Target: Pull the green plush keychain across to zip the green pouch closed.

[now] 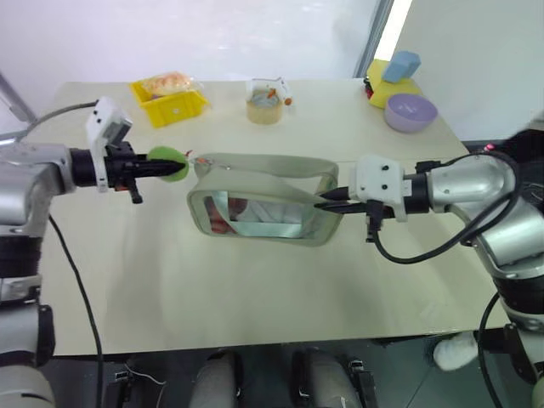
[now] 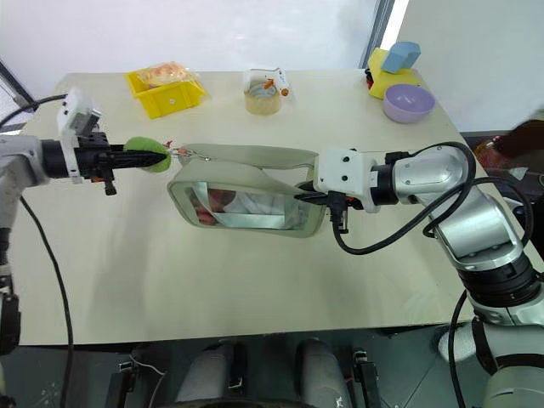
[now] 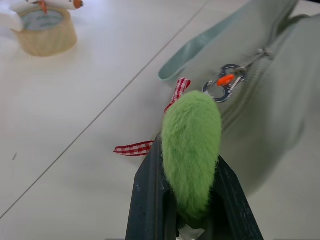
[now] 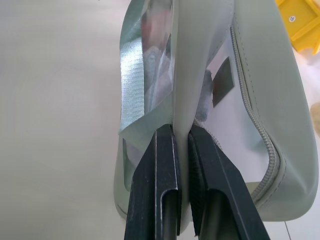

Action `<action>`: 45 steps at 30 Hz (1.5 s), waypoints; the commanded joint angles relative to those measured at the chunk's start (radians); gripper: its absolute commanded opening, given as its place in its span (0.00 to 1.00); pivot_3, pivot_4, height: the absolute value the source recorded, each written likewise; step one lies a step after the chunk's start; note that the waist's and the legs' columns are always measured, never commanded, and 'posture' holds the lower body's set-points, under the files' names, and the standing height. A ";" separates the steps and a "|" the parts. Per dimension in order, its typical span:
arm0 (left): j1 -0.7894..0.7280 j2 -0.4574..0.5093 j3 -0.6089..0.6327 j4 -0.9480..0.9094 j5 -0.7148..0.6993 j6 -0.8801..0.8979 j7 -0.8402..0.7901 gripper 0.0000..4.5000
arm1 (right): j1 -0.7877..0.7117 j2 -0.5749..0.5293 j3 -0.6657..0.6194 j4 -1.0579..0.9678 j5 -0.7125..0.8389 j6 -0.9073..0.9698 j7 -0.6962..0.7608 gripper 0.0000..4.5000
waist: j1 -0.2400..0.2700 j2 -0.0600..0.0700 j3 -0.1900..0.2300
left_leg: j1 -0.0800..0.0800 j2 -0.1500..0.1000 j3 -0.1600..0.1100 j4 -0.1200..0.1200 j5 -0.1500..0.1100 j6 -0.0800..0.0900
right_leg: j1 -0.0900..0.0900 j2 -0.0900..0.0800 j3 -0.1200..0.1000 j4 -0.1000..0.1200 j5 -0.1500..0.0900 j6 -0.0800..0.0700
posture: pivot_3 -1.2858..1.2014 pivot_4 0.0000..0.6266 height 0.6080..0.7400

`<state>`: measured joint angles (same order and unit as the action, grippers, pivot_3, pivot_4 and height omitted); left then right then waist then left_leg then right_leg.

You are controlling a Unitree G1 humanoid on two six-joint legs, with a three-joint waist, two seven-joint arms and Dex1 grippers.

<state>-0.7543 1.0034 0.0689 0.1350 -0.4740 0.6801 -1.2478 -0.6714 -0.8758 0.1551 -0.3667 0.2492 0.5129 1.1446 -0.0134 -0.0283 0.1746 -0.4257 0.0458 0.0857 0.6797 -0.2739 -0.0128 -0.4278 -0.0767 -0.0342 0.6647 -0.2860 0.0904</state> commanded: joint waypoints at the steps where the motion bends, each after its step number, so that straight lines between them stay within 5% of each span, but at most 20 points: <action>1: -0.049 0.028 0.050 -0.028 -0.033 0.025 -0.009 0.02 | 0.005 0.001 -0.003 -0.005 -0.001 -0.016 -0.001 0.00 | 0.001 0.000 0.000 | 0.000 0.000 0.000 0.000 0.000 0.000 | 0.000 0.000 0.000 0.000 0.000 0.000 | 0.52 0.24 0.99; 12: -0.157 -0.222 -0.038 -0.206 -0.119 0.135 0.115 0.02 | -0.001 0.029 0.014 0.011 -0.014 -0.035 -0.006 0.00 | -0.003 0.000 0.000 | 0.000 0.000 -0.001 0.002 0.000 0.000 | 0.001 0.000 0.000 0.000 0.000 0.000 | 0.52 0.24 0.99; 17: -0.129 -0.252 -0.064 -0.226 -0.112 0.118 0.115 0.02 | 0.008 0.031 0.014 0.004 -0.018 -0.033 -0.013 0.00 | -0.002 0.000 0.000 | 0.001 0.001 -0.003 0.001 0.000 0.000 | 0.001 0.003 0.001 0.000 0.000 0.000 | 0.52 0.24 0.99; 20: -0.133 -0.260 -0.059 -0.193 -0.108 0.110 0.119 0.23 | 0.016 0.028 0.011 -0.005 -0.018 -0.027 -0.017 0.00 | 0.001 0.000 0.000 | 0.000 0.001 -0.002 0.002 0.000 0.000 | 0.001 0.002 0.001 0.000 0.000 0.000 | 0.52 0.24 0.99; 27: -0.142 -0.211 -0.070 -0.197 -0.093 0.099 0.082 0.99 | 0.024 0.026 0.010 -0.006 -0.020 -0.029 -0.018 0.00 | 0.001 0.000 0.000 | 0.000 0.000 -0.002 0.002 0.000 0.000 | 0.001 0.003 0.001 0.000 0.000 0.000 | 0.52 0.24 0.99; 45: -0.044 0.063 -0.006 -0.236 -0.078 0.078 -0.018 1.00 | 0.016 0.050 0.025 0.018 -0.031 -0.061 -0.012 0.00 | -0.005 0.000 0.000 | 0.001 0.001 -0.002 0.002 0.000 0.000 | 0.001 0.004 0.002 0.000 0.000 0.000 | 0.52 0.24 0.99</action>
<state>-0.8081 1.0283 0.0187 -0.0668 -0.5533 0.7687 -1.2456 -0.6574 -0.8314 0.1636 -0.3465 0.2163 0.4554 1.1258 -0.0180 -0.0285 0.1743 -0.4250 0.0473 0.0837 0.6813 -0.2742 -0.0124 -0.4265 -0.0729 -0.0324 0.6645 -0.2860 0.0903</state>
